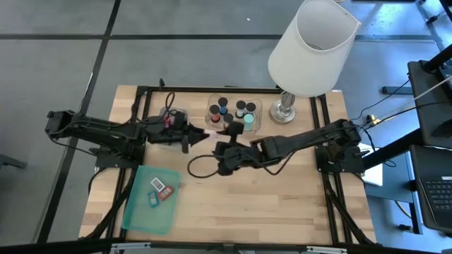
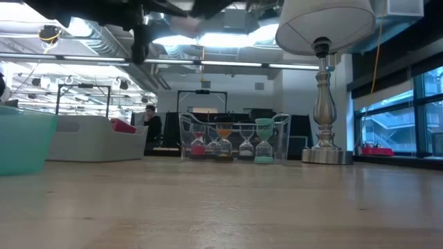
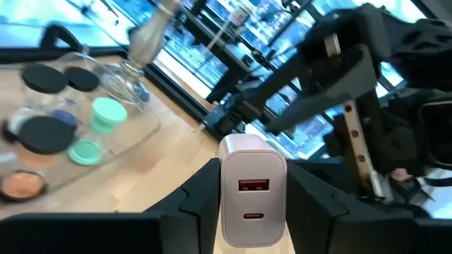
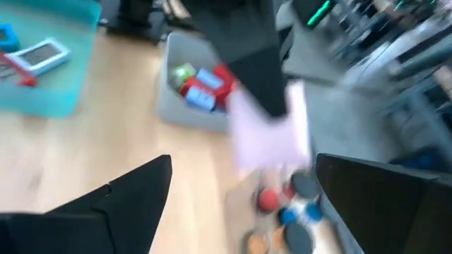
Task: Pick & Place Office items
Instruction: Put the pink charger adapter into the gray bin
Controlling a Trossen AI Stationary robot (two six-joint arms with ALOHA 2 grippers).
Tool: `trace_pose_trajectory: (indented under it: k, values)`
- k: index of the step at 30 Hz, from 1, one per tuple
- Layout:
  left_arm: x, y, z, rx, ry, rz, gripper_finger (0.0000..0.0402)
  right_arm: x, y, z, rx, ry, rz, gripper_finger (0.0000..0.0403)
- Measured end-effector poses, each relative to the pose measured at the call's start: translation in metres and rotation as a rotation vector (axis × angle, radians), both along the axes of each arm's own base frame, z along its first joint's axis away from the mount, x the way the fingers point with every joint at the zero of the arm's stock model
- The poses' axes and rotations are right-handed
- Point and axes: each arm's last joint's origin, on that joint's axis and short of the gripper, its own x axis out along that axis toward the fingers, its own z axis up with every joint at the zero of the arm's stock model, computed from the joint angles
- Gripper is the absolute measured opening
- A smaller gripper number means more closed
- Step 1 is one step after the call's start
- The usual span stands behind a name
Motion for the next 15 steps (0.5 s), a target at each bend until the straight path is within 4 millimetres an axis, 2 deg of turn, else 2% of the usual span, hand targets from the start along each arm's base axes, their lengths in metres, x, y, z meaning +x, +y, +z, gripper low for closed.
trace_pose_trajectory:
  k: [5,9,15]
  values:
    - [-0.002,0.014,-0.004,0.060,0.059,0.065,0.0123,-0.035,-0.001,0.015,0.200,0.065,-0.078,0.0352]
    - [-0.011,0.033,-0.016,0.132,0.233,0.215,0.0122,-0.063,0.004,0.022,0.404,0.143,-0.163,0.0347]
    - [-0.039,0.056,-0.040,0.175,0.601,0.513,0.0123,-0.091,0.021,0.017,0.423,0.263,-0.271,0.0342]
